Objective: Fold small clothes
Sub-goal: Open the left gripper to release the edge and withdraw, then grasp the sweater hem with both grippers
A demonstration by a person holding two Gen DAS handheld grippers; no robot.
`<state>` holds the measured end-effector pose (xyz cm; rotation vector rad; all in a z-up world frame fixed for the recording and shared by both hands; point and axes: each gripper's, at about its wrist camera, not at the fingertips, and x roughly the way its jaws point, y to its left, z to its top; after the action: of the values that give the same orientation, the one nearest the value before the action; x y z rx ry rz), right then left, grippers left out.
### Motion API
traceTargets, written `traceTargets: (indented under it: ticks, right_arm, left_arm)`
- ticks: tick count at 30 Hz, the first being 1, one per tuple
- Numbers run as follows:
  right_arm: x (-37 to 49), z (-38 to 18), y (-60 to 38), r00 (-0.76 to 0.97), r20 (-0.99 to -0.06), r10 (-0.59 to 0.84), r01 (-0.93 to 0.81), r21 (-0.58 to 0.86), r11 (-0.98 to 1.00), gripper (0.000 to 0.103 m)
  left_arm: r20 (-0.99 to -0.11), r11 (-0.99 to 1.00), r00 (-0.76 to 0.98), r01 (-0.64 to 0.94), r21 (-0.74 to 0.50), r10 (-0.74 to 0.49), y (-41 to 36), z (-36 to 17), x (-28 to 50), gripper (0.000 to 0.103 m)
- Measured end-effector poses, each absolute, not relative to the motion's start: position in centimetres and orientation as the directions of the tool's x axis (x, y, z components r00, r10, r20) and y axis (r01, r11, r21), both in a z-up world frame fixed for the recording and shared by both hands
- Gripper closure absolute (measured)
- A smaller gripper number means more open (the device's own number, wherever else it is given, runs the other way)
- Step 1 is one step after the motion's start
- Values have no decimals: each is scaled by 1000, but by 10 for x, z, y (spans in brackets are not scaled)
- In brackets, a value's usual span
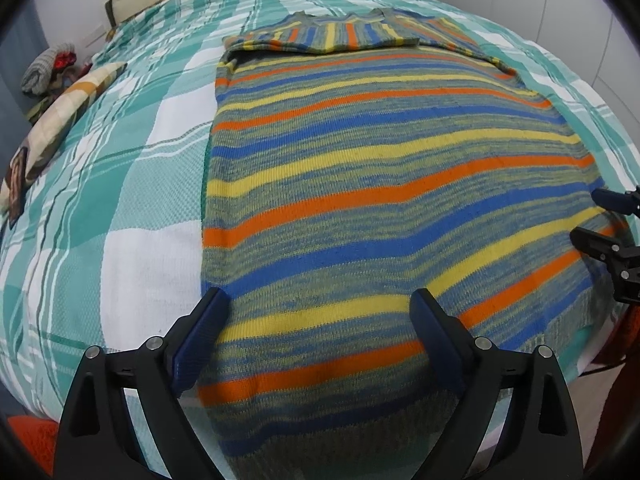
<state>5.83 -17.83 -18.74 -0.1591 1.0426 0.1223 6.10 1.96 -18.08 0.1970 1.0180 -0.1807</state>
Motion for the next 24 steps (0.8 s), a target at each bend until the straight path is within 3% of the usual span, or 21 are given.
traceTargets:
  ticks: [8, 11, 15, 17, 22, 24]
  right_arm:
    - [53, -183, -182, 448, -893, 42, -199, -53, 979, 28]
    - [43, -151, -224, 438, -883, 167, -130, 121, 984, 31]
    - [37, -127, -303, 464, -861, 208, 77, 272, 959, 30]
    - [40, -136, -325, 391, -878, 277, 95, 338, 936, 30]
    - [39, -185, -314, 145, -888, 436, 82, 450, 889, 33]
    - [40, -199, -304, 119, -890, 441, 89, 452, 888, 33]
  left_arm:
    - [-892, 961, 446, 268, 62, -67, 35, -177, 44, 7]
    - [-890, 984, 449, 177, 1, -80, 76, -161, 28, 9]
    - [-893, 983, 411, 49, -177, -181, 122, -162, 31, 11]
    - [-904, 976, 369, 65, -207, -217, 121, -172, 35, 21]
    - [-920, 973, 338, 185, -140, -197, 89, -185, 33, 21]
    - [-917, 968, 334, 194, -158, -217, 86, -184, 31, 27]
